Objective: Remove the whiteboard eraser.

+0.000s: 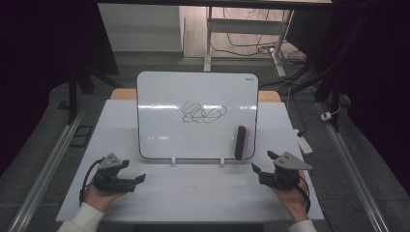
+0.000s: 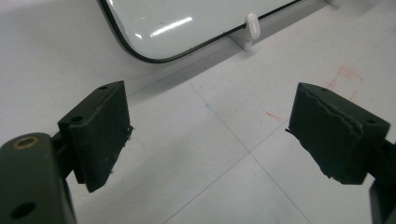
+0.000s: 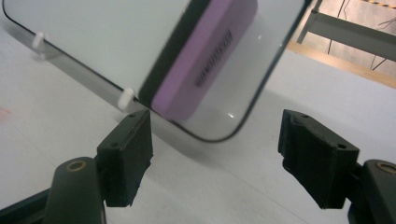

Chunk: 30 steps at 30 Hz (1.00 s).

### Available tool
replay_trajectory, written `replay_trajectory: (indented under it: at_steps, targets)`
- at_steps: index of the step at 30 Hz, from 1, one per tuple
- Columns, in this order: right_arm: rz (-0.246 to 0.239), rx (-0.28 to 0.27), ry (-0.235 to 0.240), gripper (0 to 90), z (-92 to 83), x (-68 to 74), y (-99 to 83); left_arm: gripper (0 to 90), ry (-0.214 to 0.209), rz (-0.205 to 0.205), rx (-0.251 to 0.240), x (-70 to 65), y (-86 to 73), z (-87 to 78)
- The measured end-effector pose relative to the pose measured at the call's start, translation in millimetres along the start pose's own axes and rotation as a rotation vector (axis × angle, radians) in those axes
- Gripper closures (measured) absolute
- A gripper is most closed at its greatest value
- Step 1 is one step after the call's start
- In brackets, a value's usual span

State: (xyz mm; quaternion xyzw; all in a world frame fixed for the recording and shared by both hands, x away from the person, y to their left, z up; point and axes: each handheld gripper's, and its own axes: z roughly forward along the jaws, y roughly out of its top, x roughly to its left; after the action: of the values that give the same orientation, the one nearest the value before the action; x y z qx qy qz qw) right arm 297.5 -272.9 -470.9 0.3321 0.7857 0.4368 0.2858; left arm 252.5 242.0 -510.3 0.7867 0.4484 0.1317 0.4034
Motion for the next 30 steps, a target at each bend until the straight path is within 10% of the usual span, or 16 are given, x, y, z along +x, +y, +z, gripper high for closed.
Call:
replay_trajectory:
  at_steps: [30]
  targets:
    - [0.036,0.062,-0.183,42.6,58.8,41.7,34.8,12.6,0.012,0.009,0.019,-2.8,-1.3,4.7]
